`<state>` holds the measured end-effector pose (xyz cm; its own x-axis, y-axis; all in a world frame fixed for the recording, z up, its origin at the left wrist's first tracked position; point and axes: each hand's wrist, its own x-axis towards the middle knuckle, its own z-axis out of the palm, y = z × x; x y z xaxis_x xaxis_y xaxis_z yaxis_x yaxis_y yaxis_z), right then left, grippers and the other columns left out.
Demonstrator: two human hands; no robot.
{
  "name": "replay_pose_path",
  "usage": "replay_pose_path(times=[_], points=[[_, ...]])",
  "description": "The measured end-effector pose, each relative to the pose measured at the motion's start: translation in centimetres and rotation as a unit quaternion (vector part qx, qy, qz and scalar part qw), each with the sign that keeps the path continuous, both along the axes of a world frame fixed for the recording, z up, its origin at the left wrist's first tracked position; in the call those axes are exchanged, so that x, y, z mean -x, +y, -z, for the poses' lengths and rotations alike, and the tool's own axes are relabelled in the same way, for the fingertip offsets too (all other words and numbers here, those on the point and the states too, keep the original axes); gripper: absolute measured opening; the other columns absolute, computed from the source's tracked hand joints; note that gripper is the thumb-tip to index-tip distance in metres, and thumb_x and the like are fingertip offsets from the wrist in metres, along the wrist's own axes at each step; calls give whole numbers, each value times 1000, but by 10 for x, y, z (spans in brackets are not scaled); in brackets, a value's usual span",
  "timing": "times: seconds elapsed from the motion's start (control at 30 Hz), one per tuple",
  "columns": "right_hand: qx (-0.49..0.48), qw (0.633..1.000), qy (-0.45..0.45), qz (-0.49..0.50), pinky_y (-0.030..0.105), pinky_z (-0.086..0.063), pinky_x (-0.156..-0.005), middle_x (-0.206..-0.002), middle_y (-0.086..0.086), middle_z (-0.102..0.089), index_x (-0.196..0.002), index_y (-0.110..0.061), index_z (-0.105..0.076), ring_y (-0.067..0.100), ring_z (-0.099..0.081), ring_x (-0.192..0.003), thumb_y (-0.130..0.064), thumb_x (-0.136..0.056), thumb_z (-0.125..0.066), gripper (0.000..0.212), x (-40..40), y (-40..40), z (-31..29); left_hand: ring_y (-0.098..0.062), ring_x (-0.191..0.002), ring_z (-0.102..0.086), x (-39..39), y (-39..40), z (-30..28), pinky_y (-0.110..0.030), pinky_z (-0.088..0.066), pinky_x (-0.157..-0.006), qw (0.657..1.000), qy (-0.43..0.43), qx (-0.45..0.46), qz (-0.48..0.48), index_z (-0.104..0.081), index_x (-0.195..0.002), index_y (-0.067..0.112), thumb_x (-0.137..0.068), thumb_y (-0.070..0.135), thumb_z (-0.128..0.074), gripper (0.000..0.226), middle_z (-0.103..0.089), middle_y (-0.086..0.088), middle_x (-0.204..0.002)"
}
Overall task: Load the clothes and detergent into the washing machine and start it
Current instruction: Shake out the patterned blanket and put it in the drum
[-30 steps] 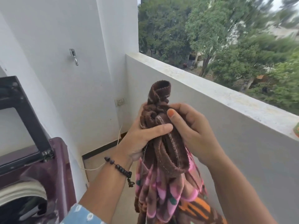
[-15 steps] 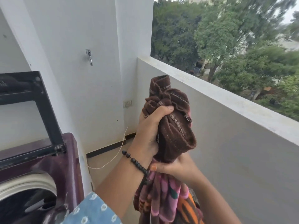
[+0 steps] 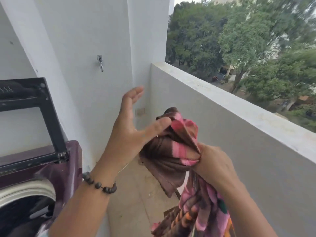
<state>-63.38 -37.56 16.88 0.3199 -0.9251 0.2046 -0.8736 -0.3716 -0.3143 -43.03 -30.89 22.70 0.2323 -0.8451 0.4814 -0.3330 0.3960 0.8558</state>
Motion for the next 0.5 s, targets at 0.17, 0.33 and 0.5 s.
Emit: replay_pose_path(times=[0.17,0.33,0.5], points=[[-21,990,103,-90,35,-51,-79,-117,-3,-65,-116,-33,-53,24,-64,-105,-33,-84,-59,33,-13,-4,-3,-7,-146,26,65,-8,26,-57,21,-114,846,-504,-142,100,35,-141,46,-63,65,-77,138,10,11,-164],[20,994,53,-96,33,-48,-67,-89,-7,-62,-98,-28,-50,18,-62,-85,-37,-74,-62,28,10,-6,-6,-13,-104,-62,59,-33,67,-59,-7,-119,881,-423,-214,8,11,-149,40,-72,42,-72,113,-68,10,-95],[-129,958,-176,-184,13,-45,-77,-100,-26,-61,-114,-50,-44,-3,-58,-94,-22,-61,-73,67,29,-13,0,-13,-84,-69,39,-37,60,-37,-54,-90,970,-179,-149,74,-32,-134,41,-67,25,-87,88,-72,2,-91]])
